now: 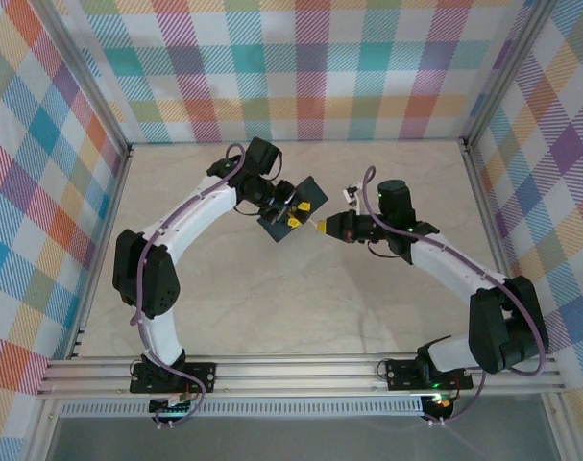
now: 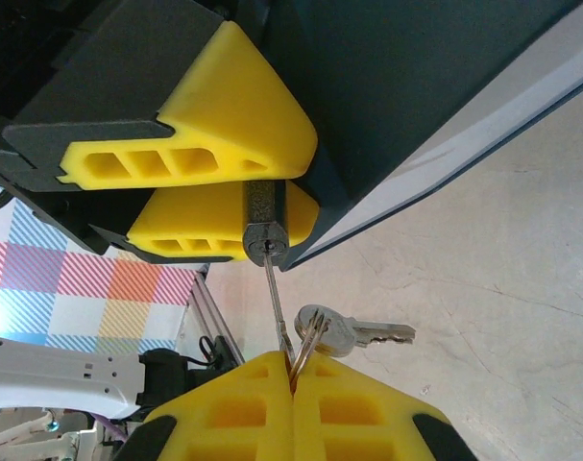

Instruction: Unlock a padlock with a key

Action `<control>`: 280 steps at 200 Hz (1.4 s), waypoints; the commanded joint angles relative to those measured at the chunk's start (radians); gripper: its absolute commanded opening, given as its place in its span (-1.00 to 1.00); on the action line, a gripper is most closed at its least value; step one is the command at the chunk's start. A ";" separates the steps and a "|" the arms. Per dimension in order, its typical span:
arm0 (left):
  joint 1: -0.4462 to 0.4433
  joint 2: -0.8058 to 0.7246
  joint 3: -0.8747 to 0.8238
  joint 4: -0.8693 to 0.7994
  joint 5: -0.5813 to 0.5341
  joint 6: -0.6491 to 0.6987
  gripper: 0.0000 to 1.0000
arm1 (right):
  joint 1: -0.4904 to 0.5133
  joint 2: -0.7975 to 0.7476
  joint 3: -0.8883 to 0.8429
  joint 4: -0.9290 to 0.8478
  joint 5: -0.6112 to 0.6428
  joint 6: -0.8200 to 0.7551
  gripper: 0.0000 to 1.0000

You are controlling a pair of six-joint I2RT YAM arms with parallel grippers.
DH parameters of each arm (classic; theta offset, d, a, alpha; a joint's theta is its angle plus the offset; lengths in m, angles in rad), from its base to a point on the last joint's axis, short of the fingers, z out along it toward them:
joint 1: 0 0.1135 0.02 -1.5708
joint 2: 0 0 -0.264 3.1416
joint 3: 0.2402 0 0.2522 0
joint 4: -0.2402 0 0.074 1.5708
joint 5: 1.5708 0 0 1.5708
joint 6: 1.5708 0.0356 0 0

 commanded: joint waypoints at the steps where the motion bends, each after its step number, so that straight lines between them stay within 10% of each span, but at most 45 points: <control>1: 0.006 -0.070 -0.003 0.046 0.036 -0.007 -0.98 | 0.011 0.018 0.038 0.020 -0.008 -0.020 -1.00; 280: 0.018 -0.100 -0.020 -0.006 -0.016 0.003 -1.00 | 0.057 0.010 0.078 -0.027 0.070 -0.087 -1.00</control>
